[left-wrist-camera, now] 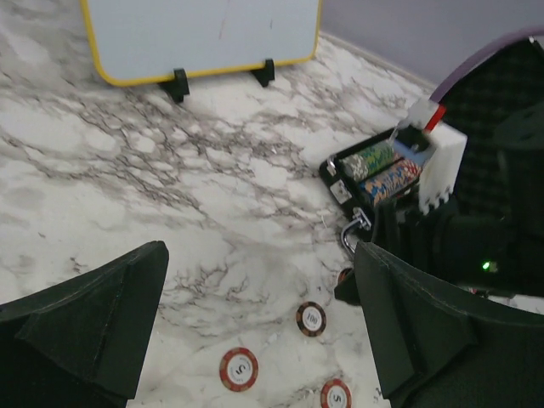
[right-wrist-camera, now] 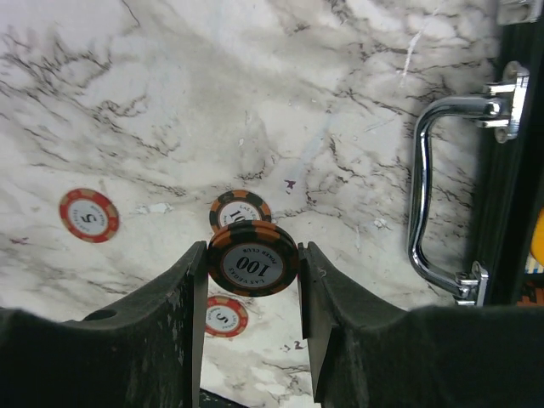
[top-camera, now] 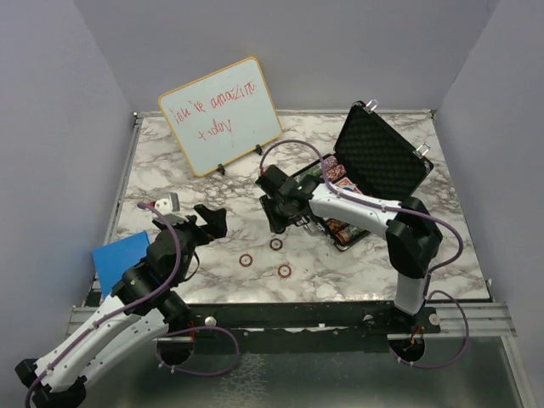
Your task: Pack up texas hold em set
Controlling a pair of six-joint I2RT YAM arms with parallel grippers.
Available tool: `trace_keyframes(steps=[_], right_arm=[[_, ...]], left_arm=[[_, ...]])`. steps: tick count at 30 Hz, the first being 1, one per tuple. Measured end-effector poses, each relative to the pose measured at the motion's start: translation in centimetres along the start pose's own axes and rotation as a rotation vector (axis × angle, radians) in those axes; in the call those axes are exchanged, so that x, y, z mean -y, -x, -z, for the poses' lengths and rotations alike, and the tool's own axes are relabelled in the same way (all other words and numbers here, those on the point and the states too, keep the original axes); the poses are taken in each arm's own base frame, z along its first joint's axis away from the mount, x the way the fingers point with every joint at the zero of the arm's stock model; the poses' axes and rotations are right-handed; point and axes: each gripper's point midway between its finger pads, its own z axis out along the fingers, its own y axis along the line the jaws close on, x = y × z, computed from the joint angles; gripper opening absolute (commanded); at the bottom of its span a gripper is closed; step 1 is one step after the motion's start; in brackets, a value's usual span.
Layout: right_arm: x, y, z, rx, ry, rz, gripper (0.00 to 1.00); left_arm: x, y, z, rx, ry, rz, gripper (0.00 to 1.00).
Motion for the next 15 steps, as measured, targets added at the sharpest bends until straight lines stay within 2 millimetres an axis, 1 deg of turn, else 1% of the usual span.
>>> trace_keyframes(steps=[4,5,9,11,13,15], right_arm=[[0.6,1.4,2.0,0.053,0.032,-0.082,0.26],[0.7,1.5,2.4,0.061,0.041,-0.106,0.26],[1.4,1.5,3.8,0.078,0.080,-0.226,0.25],[1.4,1.6,4.7,0.091,0.107,-0.300,0.25],[1.4,2.2,6.0,0.131,0.139,-0.382,0.25],[1.3,2.7,7.4,0.171,0.169,-0.452,0.25]], left_arm=[[0.7,-3.7,-0.5,-0.098,-0.064,0.018,0.99],[0.9,-4.3,-0.6,-0.111,-0.078,0.023,0.99],[2.7,-7.6,-1.1,-0.186,-0.190,0.043,0.98],[3.8,-9.6,-1.5,-0.227,-0.264,0.057,0.97],[4.5,-11.4,-1.7,-0.265,-0.313,0.065,0.95],[5.3,-12.7,-1.9,-0.290,-0.366,0.075,0.95]])
